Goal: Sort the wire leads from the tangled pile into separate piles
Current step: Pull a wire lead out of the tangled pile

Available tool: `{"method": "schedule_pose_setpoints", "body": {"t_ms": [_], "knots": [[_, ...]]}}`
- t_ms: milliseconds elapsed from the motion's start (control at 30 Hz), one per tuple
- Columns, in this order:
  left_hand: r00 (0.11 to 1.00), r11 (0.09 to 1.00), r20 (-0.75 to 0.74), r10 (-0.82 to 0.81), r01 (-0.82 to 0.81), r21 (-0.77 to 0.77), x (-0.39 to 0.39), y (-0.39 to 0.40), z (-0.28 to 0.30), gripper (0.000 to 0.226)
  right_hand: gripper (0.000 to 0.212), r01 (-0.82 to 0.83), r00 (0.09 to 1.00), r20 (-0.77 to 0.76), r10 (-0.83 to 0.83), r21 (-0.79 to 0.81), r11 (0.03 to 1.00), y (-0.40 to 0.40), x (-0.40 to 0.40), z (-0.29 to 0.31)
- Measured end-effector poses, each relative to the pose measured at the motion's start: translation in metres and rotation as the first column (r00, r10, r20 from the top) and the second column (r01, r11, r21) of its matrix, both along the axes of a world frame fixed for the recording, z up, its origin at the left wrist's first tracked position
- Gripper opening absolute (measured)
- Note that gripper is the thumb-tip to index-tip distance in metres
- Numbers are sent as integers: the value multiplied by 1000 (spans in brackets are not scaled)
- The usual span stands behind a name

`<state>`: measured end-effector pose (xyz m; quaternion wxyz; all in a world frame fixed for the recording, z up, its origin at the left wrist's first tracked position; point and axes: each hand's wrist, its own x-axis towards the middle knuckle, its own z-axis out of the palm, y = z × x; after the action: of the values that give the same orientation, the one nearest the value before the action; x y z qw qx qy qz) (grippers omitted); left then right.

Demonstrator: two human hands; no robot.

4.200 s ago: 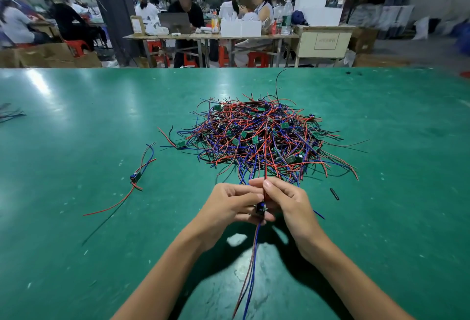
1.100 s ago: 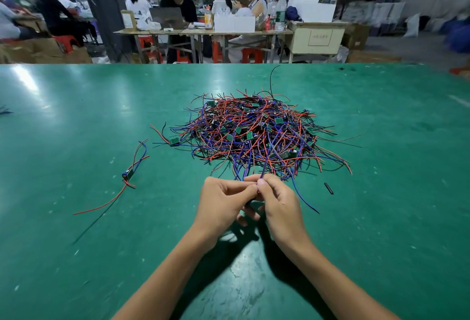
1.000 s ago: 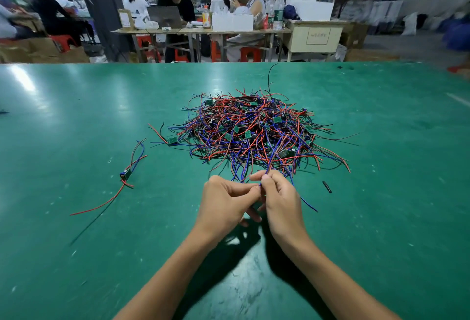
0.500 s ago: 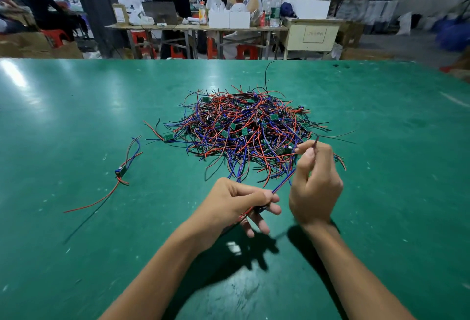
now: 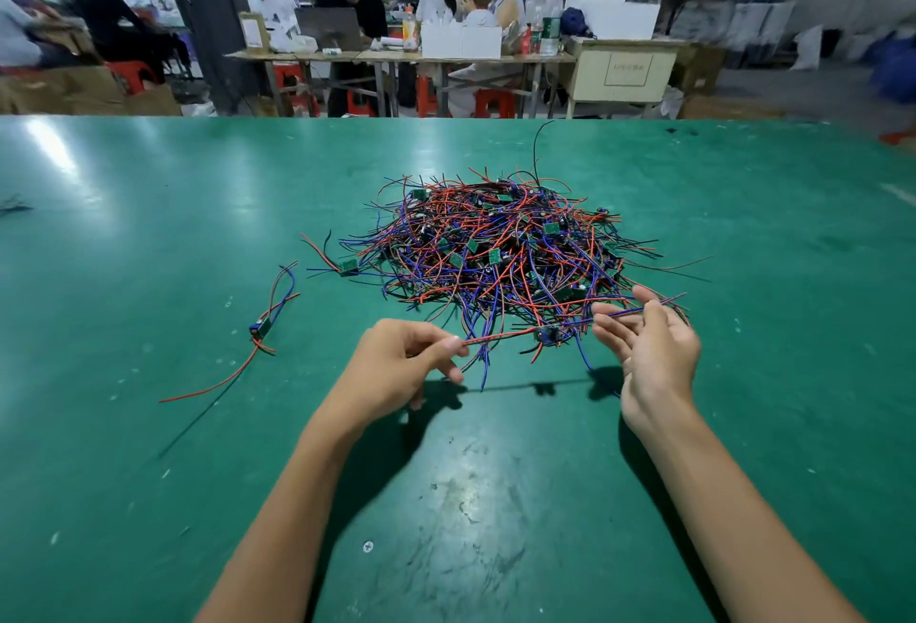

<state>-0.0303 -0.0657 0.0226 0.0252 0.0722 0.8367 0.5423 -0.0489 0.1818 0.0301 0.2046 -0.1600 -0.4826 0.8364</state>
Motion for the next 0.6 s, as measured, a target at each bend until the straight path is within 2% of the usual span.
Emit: {"method": "schedule_pose_setpoints", "body": {"t_ms": [133,200,333,400,500,567,600], "knots": [[994,995,-56,97,-95,34,-3,-8,-1,17,25,-40,999,-1,40,-8,999,-3,2,0],[984,988,-109,140,-146,-45,-4,-8,-3,13,25,-74,997,-1,74,45,996,-2,4,1],[942,923,-276,193,-270,-276,-1,-8,-3,9,24,-148,981,-76,179,301,942,-3,9,4],[911,922,-373,178,-287,-261,3,-3,-1,12,22,-220,953,-142,266,275,936,-6,12,6],[901,970,-431,52,-148,-193,10,17,1,21,20,-371,901,-180,395,152,916,-10,14,10],[920,992,-387,-61,13,-124,16,32,2,22,18,-417,888,-184,421,65,907,-10,14,11],[940,994,-325,-107,103,-29,17,37,3,20,18,-420,890,-190,415,16,908,-9,14,12]]}}
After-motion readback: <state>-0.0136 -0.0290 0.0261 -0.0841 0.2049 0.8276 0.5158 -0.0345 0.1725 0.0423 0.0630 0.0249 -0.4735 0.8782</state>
